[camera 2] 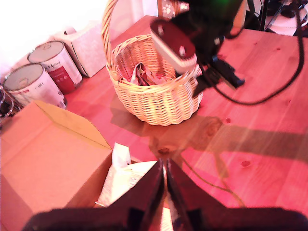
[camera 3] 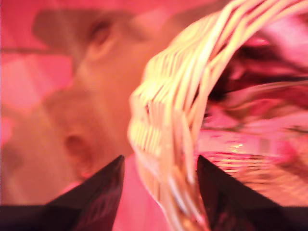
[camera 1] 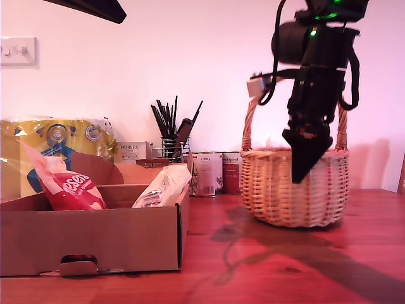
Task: Move the bags of Easter eggs from the cardboard box on the left into the woven basket on the right side.
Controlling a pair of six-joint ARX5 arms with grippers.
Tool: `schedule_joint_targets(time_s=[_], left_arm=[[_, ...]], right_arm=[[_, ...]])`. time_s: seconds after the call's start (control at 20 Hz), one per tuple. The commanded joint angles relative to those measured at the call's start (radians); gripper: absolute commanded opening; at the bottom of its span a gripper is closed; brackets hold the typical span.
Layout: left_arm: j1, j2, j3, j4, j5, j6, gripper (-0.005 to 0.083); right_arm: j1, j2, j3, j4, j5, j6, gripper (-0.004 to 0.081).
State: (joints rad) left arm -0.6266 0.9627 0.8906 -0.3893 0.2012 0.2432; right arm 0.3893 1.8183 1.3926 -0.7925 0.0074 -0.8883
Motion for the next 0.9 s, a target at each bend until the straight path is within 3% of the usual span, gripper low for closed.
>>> schedule_joint_targets(time_s=[0.0,0.1,0.35,0.85], left_arm=[[0.0,-0.007,-0.022,0.008,0.004,-0.005,-0.0019],[0.0,-0.007,-0.022,0.008,0.004,-0.006,-0.0019],[0.0,-0.006,-0.022,0.026,0.004,-0.008,-0.0019],[0.0,-0.006,-0.022,0.068,0.004,-0.008,-0.0019]], right_arm=[[0.027,0.014,-0.005,-0.025,-0.008,0.003,0.0057],[0.047,0.011,-0.005,-0.061,-0.009,0.008,-0.0009],[0.094,-0.013,-0.005,-0.18,-0.013,0.05,-0.0011],[0.167,-0.151,-0.005,-0.354,-0.115,0.058,-0.0011]])
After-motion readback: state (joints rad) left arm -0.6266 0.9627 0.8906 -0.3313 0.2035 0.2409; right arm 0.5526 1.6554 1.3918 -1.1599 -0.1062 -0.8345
